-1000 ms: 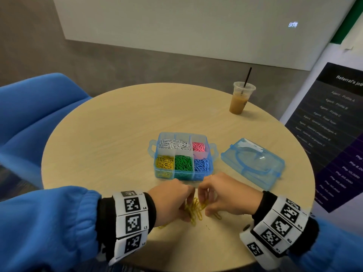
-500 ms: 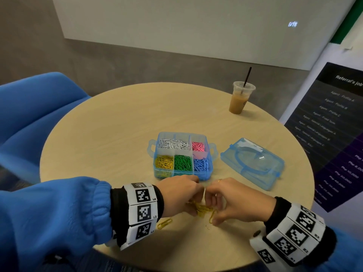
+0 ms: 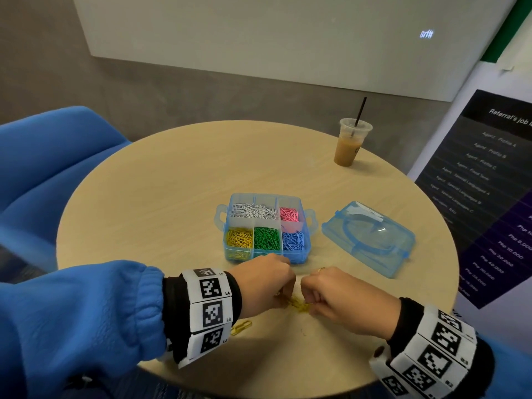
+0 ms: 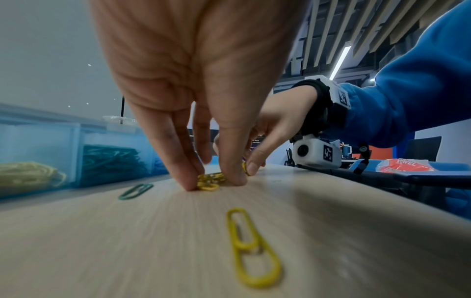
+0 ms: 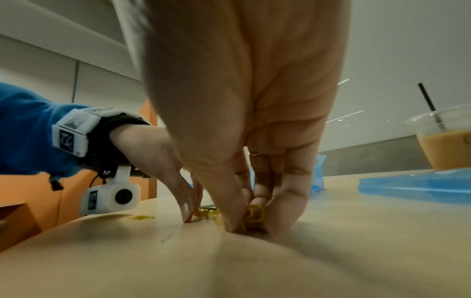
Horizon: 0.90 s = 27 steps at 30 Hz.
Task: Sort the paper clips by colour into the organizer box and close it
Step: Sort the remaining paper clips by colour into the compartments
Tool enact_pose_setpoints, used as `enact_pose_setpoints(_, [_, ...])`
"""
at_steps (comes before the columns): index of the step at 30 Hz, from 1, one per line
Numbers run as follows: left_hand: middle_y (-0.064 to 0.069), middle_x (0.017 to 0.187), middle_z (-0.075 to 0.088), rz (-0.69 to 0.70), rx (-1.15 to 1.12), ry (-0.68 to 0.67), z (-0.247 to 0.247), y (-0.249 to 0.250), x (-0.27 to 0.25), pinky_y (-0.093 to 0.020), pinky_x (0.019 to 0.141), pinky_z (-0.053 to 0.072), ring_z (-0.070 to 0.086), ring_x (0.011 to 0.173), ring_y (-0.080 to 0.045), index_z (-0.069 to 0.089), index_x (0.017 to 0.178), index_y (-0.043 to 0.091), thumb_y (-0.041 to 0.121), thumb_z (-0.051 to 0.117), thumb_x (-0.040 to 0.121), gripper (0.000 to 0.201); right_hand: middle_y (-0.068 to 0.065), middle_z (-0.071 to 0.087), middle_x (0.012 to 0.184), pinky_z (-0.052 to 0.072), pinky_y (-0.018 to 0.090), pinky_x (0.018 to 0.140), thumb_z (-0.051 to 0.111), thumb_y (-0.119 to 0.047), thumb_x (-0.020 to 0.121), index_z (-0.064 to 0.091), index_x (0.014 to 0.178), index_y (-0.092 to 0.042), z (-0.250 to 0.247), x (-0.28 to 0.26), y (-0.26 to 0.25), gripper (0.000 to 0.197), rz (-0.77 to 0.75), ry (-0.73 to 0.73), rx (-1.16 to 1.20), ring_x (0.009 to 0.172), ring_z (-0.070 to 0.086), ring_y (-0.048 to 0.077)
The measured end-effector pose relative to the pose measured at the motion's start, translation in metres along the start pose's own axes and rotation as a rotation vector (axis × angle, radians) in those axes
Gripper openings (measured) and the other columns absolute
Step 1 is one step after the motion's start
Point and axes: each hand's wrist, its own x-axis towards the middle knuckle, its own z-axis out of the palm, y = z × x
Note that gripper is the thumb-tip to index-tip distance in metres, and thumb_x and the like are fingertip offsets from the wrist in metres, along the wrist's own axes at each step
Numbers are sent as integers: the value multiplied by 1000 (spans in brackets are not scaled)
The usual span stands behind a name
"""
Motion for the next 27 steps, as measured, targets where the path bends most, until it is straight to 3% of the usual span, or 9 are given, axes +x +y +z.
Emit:
enact_pose_setpoints(3, [-2, 114, 54, -10, -29, 0, 2, 2, 1, -26, 78, 39, 54, 101, -21, 54, 119, 17, 30, 72, 85, 40, -1, 51, 88, 45, 35, 76, 51, -23, 95, 42, 85, -22, 2, -6, 1, 14, -8, 17, -61, 85, 53, 23])
enact_pose_setpoints(6, [-4, 119, 52, 13, -13, -12, 2, 6, 2, -29, 82, 41, 54, 104, -22, 46, 128, 21, 29, 71, 86, 49, -12, 43, 73, 42, 29, 69, 55, -24, 93, 45, 81, -24, 1, -10, 10, 17, -8, 17, -28, 73, 49, 14])
enact_pose_setpoints(9, [-3, 119, 51, 15, 24, -57, 0, 8, 4, -30, 81, 43, 54, 105, -22, 52, 127, 22, 29, 67, 89, 41, -13, 47, 65, 36, 19, 58, 60, -31, 93, 47, 74, -29, -8, -17, 25, 23, 42, -1, 24, 60, 44, 7])
enact_pose_setpoints(13, [-5, 113, 56, 14, -17, -64, 2, 8, 8, -29, 76, 44, 58, 99, -24, 62, 114, 17, 23, 66, 90, 25, -11, 54, 68, 39, 16, 60, 66, -26, 89, 50, 72, -31, -29, -21, 35, 24, 108, 22, 98, 61, 48, 4])
enact_pose_setpoints(18, [-8, 111, 60, 24, 14, -57, 5, 13, 7, -27, 72, 36, 58, 99, -26, 62, 111, 12, 21, 61, 94, 20, -5, 62, 69, 44, 17, 60, 72, -16, 85, 60, 78, -16, -62, 12, 23, 14, 50, 289, 322, 59, 53, 1])
enact_pose_setpoints(22, [-8, 110, 62, 6, 6, -90, 5, 12, 4, -26, 73, 38, 58, 94, -24, 62, 109, 10, 19, 59, 95, 17, 10, 68, 73, 56, 32, 69, 73, -7, 83, 63, 80, -12, -74, 59, 4, 11, -20, 406, 618, 66, 64, 15])
enact_pose_setpoints(24, [-8, 109, 64, 3, -10, -84, 6, 10, 1, -26, 74, 40, 59, 92, -23, 62, 109, 9, 19, 59, 95, 17, 12, 69, 77, 58, 32, 73, 73, -6, 83, 64, 84, -8, -73, 80, -5, 9, -34, 367, 727, 69, 66, 18])
enact_pose_setpoints(27, [-10, 109, 66, 2, -19, -63, 4, 8, -1, -26, 74, 41, 61, 95, -26, 62, 110, 8, 20, 60, 94, 20, 12, 73, 94, 56, 38, 89, 76, -13, 82, 70, 96, -4, -64, 100, -9, 18, -31, 275, 696, 88, 70, 22])
